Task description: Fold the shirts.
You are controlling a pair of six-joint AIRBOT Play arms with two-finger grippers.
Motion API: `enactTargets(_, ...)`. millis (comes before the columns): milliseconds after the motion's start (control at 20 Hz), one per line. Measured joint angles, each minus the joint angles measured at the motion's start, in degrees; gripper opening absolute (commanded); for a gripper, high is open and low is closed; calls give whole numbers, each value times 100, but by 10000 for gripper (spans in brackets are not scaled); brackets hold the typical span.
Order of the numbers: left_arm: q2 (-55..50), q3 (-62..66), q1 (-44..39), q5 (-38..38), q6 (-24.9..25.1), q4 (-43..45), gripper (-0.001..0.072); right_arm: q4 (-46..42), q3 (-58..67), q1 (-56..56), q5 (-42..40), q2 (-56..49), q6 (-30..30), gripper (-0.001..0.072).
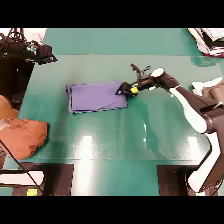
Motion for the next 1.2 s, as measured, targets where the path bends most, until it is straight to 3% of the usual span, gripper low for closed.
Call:
enactTargets(50, 0, 0, -2, -33, -2, -39, 23, 59, 188, 98, 2, -98, -2, 41)
enactTargets(100, 0, 0, -17, -55, -2, -52, 22, 122, 350, 173, 4, -162, -11, 15)
enactTargets(300, 0, 0, -286, -146, -2, -138, 23, 179, 955, 208, 118, -297, -81, 15)
enactTargets(550, 0, 0, -977, -210, 20, -168, 23, 39, 1836, -476, 874, -199, 66, 14)
enactTargets(950, 0, 0, -1759, -192, 138, -177, 23, -1963, 1751, -2830, 1453, 1432, 444, 15)
enactTargets(1200, 0, 0, -1963, -11, 142, -184, 23, -2546, 1290, -4631, 1283, 2291, 476, 15)
